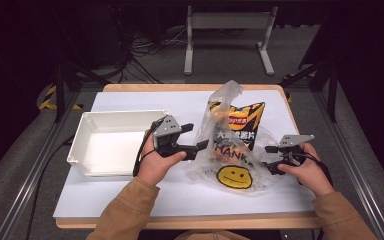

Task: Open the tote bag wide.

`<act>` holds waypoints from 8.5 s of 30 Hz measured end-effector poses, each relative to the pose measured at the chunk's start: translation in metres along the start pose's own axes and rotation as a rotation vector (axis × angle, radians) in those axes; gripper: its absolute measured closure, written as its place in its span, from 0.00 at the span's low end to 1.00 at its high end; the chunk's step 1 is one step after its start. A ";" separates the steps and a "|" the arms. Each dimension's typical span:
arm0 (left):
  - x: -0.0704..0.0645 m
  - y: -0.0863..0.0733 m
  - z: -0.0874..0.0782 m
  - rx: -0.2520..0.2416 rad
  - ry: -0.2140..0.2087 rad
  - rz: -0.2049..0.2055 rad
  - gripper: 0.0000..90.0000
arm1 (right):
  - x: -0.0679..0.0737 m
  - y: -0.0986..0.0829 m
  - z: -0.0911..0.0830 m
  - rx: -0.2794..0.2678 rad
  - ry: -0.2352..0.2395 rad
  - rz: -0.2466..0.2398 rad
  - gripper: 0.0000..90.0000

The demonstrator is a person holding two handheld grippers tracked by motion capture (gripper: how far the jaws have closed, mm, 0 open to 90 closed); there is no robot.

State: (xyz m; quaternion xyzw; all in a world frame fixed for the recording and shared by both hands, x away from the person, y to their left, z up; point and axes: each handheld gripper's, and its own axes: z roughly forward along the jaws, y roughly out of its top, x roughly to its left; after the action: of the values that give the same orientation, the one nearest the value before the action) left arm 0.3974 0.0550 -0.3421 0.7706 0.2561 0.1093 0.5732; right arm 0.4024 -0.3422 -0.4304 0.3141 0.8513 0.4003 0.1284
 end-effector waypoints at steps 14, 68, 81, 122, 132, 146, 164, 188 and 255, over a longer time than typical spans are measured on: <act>0.007 0.037 0.019 -0.048 -0.043 0.008 0.42 | -0.003 0.000 -0.005 -0.033 0.004 0.025 0.27; 0.055 0.018 0.016 0.023 0.096 -0.011 1.00 | 0.001 0.004 -0.010 -0.095 -0.008 0.017 0.26; 0.049 -0.008 0.009 0.092 0.104 -0.057 1.00 | 0.001 0.007 -0.015 -0.115 -0.019 0.009 0.26; 0.025 -0.034 0.006 0.158 0.032 -0.075 1.00 | -0.019 0.109 -0.035 -0.251 -0.040 -0.020 0.24; 0.015 -0.057 0.022 0.305 0.036 -0.074 0.99 | -0.020 0.094 -0.029 -0.224 -0.045 -0.015 0.24; 0.003 -0.075 0.045 0.467 -0.025 -0.054 0.97 | -0.017 0.079 -0.032 -0.227 -0.036 0.000 0.24; 0.009 -0.043 0.008 0.107 -0.080 -0.014 0.44 | -0.014 0.077 -0.036 -0.239 -0.041 -0.011 0.24; 0.028 0.026 -0.013 -0.108 0.059 0.055 0.17 | -0.014 0.075 -0.038 -0.252 -0.040 -0.008 0.24; 0.011 -0.074 0.068 0.333 -0.069 -0.157 0.94 | 0.007 -0.002 0.015 0.045 0.042 -0.016 0.16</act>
State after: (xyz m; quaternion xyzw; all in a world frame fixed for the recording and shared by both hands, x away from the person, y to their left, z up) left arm 0.4184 0.0203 -0.4349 0.8358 0.3102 -0.0062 0.4530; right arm 0.4030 -0.3301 -0.4415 0.3017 0.8651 0.3863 0.1067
